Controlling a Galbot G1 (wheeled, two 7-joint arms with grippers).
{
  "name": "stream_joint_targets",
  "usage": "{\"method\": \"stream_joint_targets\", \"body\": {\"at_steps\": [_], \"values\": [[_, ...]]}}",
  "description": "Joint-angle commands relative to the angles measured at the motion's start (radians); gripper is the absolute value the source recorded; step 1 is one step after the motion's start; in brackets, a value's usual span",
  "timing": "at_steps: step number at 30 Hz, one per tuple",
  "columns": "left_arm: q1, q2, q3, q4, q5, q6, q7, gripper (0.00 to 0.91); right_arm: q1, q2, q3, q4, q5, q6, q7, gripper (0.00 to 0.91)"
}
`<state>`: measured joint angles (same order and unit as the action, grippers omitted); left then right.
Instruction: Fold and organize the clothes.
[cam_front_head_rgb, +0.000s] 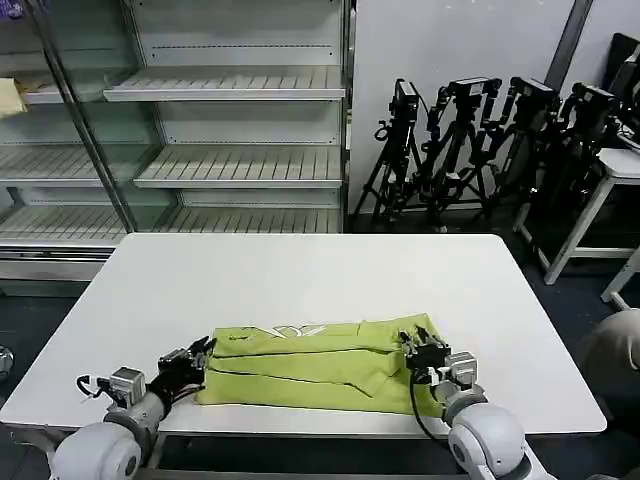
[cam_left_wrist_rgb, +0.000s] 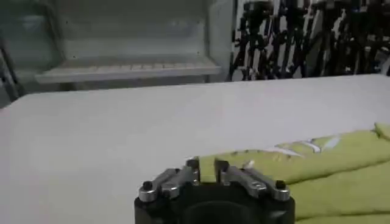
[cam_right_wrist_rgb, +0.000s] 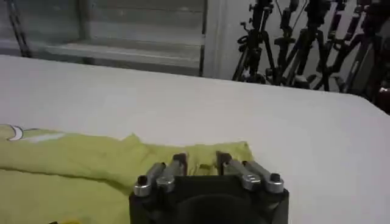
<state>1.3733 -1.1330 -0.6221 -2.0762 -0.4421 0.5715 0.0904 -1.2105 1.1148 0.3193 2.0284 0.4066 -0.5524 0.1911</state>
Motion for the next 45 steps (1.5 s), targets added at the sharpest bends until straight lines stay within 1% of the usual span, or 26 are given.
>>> {"method": "stream_joint_targets", "body": {"at_steps": [1,4,9,13,18,20,22,23,24,38,45], "values": [[0.008,-0.026,0.015,-0.053,-0.069,0.005,-0.126,0.907,-0.055,-0.006,0.070,0.057,-0.018,0.003,-0.005,0.907],[0.024,-0.057,0.060,-0.049,-0.068,0.005,-0.217,0.907,-0.107,-0.009,0.106,0.095,-0.029,0.013,-0.012,0.907],[0.031,-0.109,0.094,-0.018,-0.060,0.004,-0.269,0.907,-0.184,0.000,0.140,0.159,-0.039,0.020,-0.021,0.907],[0.039,-0.127,0.099,-0.013,-0.067,0.004,-0.273,0.907,-0.223,-0.001,0.153,0.183,-0.056,0.034,-0.026,0.907],[0.025,-0.149,0.106,0.020,-0.067,0.002,-0.274,0.907,-0.226,-0.001,0.152,0.182,-0.061,0.037,-0.020,0.907],[0.019,-0.156,0.106,0.037,-0.076,-0.012,-0.273,0.907,-0.226,-0.001,0.151,0.184,-0.063,0.036,-0.021,0.907],[0.016,-0.160,0.104,0.038,-0.110,-0.014,-0.272,0.302,-0.226,-0.001,0.149,0.186,-0.064,0.035,-0.020,0.907],[0.016,-0.160,0.105,0.039,-0.110,-0.015,-0.273,0.121,-0.225,0.000,0.148,0.186,-0.065,0.035,-0.020,0.907],[0.015,-0.163,0.107,0.045,-0.109,-0.021,-0.274,0.020,-0.225,0.001,0.147,0.184,-0.067,0.035,-0.020,0.907],[0.040,-0.176,0.129,0.043,-0.091,-0.041,-0.253,0.020,-0.229,0.020,0.144,0.170,-0.080,0.033,-0.027,0.907],[-0.007,-0.176,0.141,0.071,-0.044,-0.054,-0.242,0.020,-0.230,0.021,0.146,0.167,-0.086,0.035,-0.027,0.907]]}}
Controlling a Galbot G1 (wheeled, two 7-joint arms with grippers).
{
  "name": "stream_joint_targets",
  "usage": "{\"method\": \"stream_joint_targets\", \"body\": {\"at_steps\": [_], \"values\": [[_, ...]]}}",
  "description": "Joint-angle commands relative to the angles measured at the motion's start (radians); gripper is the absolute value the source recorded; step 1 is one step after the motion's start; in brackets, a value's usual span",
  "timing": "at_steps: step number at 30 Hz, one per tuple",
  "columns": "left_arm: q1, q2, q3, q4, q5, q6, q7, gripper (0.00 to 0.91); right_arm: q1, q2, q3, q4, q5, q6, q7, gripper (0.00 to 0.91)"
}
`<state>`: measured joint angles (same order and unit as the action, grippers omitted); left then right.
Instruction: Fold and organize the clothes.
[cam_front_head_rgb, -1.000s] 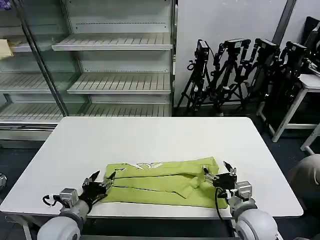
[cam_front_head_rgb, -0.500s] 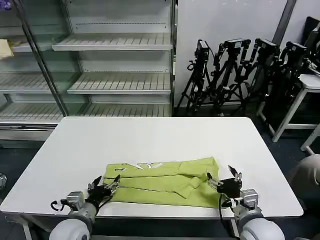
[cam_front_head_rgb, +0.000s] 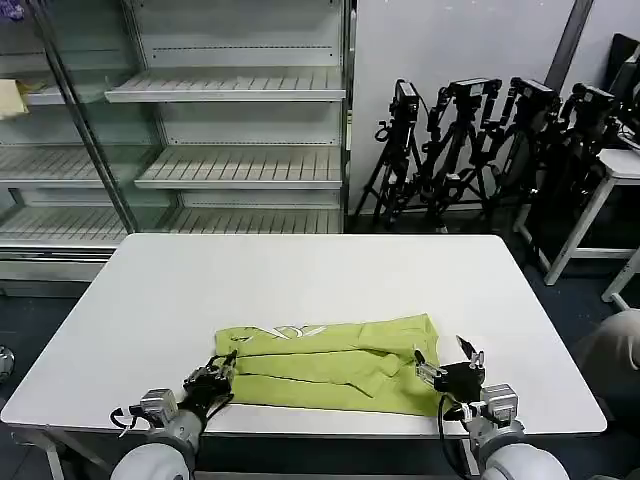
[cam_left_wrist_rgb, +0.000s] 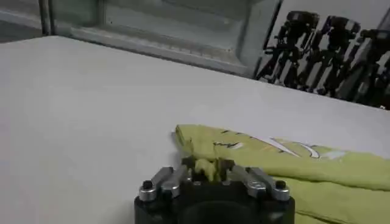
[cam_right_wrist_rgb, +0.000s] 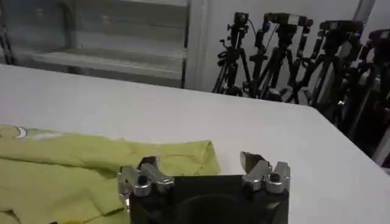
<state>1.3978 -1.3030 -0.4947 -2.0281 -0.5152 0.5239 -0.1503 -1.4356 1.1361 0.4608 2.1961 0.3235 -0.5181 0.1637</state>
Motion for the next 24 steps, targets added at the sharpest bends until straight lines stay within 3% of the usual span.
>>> {"method": "stream_joint_targets", "body": {"at_steps": [1,6,16,19,24], "values": [[-0.036,-0.006,0.015,0.021,0.034,-0.005,-0.002,0.020,-0.005,-0.001,0.006,0.000,-0.003,0.001,0.001,0.907],[-0.059,0.039,-0.027,0.013,0.098,-0.009,0.023,0.020,-0.007,-0.004,0.019,0.005,-0.002,0.000,0.001,0.907],[0.012,0.396,-0.467,0.106,0.073,-0.010,0.201,0.020,0.005,0.005,0.004,-0.010,-0.005,0.010,0.001,0.907],[0.044,0.460,-0.566,0.106,0.075,-0.006,0.250,0.020,0.012,0.011,-0.006,-0.014,-0.007,0.010,0.001,0.907],[0.035,0.451,-0.527,-0.013,0.068,0.032,0.259,0.020,0.020,0.021,-0.025,-0.022,-0.023,0.010,0.000,0.907]]}}
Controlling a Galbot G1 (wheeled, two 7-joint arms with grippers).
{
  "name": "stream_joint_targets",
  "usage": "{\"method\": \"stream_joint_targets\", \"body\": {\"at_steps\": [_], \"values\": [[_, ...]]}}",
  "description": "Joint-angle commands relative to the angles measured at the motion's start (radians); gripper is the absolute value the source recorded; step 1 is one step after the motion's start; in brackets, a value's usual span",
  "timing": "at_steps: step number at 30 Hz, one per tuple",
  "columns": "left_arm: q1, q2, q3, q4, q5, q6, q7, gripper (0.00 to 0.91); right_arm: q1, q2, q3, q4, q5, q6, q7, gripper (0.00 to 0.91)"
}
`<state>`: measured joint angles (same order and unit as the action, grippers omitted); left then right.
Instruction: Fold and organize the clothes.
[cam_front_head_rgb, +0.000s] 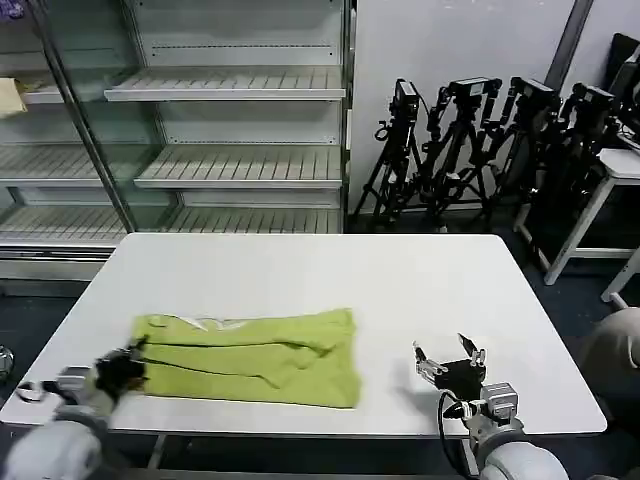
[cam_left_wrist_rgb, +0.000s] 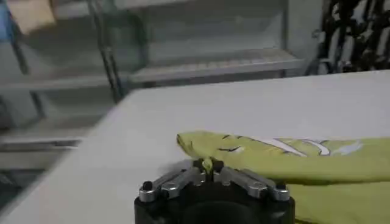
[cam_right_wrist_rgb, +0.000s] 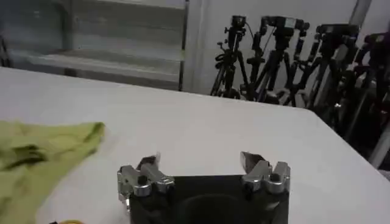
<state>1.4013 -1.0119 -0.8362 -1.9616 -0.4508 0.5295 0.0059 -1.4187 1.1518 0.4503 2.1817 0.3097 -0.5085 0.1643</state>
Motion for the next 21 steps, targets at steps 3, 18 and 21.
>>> {"method": "stream_joint_targets", "body": {"at_steps": [3,18,21], "values": [[0.007,0.104,-0.041,-0.207,0.016,0.033,0.088,0.020,-0.001,0.005,-0.010,-0.005,-0.013,0.000,0.000,0.907],[-0.110,-0.220,0.628,-0.244,0.245,0.033,0.050,0.020,-0.041,0.001,0.044,0.020,-0.023,-0.002,-0.001,0.907],[-0.143,-0.232,0.650,-0.211,0.247,0.034,0.046,0.020,-0.041,0.002,0.052,0.020,-0.022,-0.002,-0.001,0.907]]}}
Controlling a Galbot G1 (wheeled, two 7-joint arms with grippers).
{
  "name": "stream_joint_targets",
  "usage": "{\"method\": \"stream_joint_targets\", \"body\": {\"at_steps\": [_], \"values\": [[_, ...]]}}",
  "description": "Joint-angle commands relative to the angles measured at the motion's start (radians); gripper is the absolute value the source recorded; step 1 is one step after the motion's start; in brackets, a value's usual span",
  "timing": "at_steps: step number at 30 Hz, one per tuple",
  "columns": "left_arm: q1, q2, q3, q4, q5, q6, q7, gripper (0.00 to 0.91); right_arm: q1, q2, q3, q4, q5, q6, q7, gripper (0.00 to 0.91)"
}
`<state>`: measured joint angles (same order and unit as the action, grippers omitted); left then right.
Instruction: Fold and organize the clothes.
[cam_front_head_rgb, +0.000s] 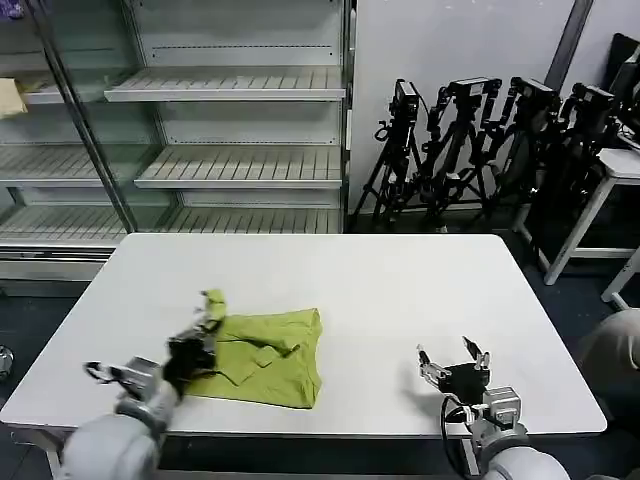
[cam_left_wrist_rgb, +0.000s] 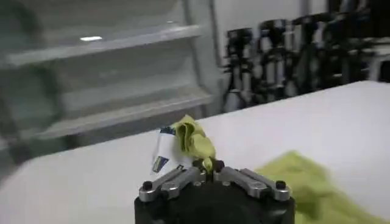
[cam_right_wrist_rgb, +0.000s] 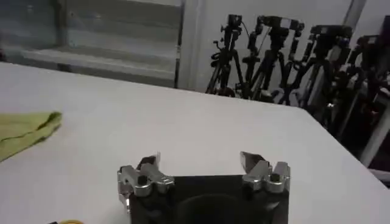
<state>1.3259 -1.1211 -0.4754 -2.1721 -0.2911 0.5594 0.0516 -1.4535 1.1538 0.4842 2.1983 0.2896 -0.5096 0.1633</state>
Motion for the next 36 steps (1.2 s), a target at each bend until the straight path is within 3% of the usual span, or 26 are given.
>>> {"method": "stream_joint_targets", "body": {"at_steps": [1,12,14,26,30,36], "values": [[-0.078,-0.126,0.292,0.007,0.085,0.006,-0.001,0.020,-0.007,0.000,0.019,0.002,-0.002,0.000,0.000,0.907],[-0.150,-0.141,0.293,0.099,0.052,0.016,-0.029,0.020,0.010,-0.004,0.022,-0.006,0.000,-0.002,-0.002,0.907],[-0.150,-0.140,0.295,0.102,0.054,0.017,-0.047,0.907,0.016,-0.003,0.019,-0.011,0.001,-0.003,-0.002,0.907],[-0.140,-0.125,0.197,0.005,-0.048,-0.104,-0.074,0.907,0.049,0.004,-0.017,-0.033,0.000,-0.005,-0.003,0.907],[-0.104,-0.083,0.065,-0.039,-0.073,-0.099,-0.077,0.907,0.057,0.005,-0.028,-0.037,-0.001,-0.005,-0.003,0.907],[0.003,-0.052,-0.085,0.043,-0.069,-0.032,-0.155,0.907,0.069,0.009,-0.052,-0.043,-0.002,-0.003,-0.004,0.907]]}}
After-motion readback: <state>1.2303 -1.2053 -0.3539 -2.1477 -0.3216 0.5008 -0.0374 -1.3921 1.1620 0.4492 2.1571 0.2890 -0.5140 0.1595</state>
